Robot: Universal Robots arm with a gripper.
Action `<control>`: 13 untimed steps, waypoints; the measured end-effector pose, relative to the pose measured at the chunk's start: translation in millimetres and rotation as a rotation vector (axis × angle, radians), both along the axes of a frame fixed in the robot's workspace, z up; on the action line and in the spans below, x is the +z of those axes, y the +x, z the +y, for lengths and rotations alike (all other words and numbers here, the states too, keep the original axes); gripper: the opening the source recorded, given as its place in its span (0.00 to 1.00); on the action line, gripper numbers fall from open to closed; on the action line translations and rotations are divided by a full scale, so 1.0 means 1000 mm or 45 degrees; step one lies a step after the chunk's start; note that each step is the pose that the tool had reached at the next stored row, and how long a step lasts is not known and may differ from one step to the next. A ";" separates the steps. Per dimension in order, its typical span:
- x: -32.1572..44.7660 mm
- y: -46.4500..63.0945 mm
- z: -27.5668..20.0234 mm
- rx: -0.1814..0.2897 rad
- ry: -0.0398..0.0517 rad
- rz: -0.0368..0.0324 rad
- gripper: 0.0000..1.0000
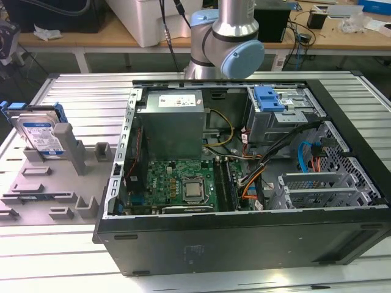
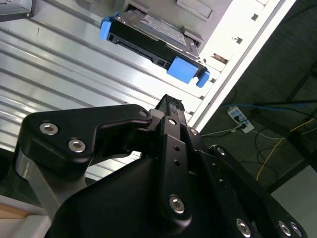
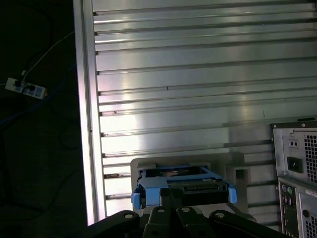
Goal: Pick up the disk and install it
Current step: 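Pick up the disk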
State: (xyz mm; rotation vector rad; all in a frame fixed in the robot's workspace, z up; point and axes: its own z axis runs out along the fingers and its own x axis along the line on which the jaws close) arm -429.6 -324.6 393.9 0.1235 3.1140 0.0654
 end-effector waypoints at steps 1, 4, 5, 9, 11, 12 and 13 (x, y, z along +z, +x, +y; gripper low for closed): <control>0.0000 0.001 -0.0006 -0.003 0.000 0.0028 0.11; 0.0000 0.002 -0.0012 -0.015 0.000 0.0165 0.11; 0.0001 0.003 -0.0012 -0.018 0.000 0.0255 0.11; 0.0000 0.008 -0.0012 -0.020 0.000 0.0615 0.11; 0.0000 0.008 -0.0012 -0.020 0.000 0.0653 0.11; 0.0000 0.008 -0.0012 -0.020 0.000 0.0666 0.17; 0.0000 0.008 -0.0012 -0.020 0.000 0.0678 0.24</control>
